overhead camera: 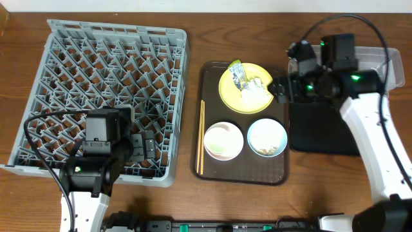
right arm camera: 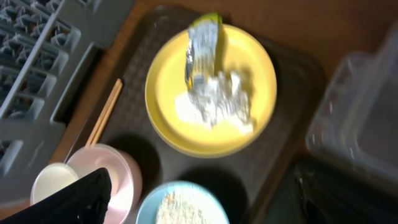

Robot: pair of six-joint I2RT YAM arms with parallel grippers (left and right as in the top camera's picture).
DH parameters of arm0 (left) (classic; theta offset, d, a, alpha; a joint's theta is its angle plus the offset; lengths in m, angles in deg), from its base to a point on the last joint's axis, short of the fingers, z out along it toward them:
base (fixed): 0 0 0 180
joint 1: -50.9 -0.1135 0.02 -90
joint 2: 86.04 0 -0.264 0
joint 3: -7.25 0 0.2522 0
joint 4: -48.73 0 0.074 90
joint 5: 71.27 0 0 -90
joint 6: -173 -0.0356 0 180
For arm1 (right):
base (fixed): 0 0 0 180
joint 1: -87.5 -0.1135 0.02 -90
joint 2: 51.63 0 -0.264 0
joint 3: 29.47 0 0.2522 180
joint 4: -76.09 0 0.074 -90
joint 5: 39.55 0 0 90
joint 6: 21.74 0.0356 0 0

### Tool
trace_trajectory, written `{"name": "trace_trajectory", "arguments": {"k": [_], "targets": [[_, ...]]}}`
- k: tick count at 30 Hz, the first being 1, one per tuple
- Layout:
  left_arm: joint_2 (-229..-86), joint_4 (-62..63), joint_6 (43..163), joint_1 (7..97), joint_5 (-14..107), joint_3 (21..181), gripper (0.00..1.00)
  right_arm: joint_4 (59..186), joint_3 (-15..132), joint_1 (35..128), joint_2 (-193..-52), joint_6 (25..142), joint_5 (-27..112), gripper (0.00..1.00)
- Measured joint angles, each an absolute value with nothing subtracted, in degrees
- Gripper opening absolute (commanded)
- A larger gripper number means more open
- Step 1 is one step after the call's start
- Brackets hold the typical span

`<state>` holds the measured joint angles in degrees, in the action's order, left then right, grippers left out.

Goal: Sort waste into correct bins and load items into the dishwasher
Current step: 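Grasp the foil and yellow wrapper on the yellow plate with the right gripper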

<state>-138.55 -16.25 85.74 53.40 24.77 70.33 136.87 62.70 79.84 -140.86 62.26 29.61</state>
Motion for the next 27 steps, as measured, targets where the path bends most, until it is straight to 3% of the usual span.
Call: {"name": "trace_trajectory", "arguments": {"k": [15,16,17,21,23,27], "targets": [[-138.55,-16.25,85.74,53.40,24.77,70.33,0.98,125.68,63.27,70.49,-162.28,68.78,44.45,0.88],[-138.55,-16.23,85.74,53.40,24.77,70.33,0.98,124.89,63.27,70.01,-163.38,69.28,44.70,0.84],[-138.55,-16.25,85.74,53.40,24.77,70.33,0.98,124.17,63.27,69.57,-164.45,70.02,45.04,0.68],[-138.55,-16.25,85.74,53.40,24.77,70.33,0.98,123.23,63.27,68.54,-167.00,72.41,45.29,0.27],[-138.55,-16.25,85.74,53.40,24.77,70.33,0.98,123.49,63.27,68.37,-167.20,73.61,45.44,0.21],[-138.55,-16.23,85.74,53.40,24.75,70.33,0.98,125.88,63.29,68.37,-166.81,74.74,46.51,0.19]]}}
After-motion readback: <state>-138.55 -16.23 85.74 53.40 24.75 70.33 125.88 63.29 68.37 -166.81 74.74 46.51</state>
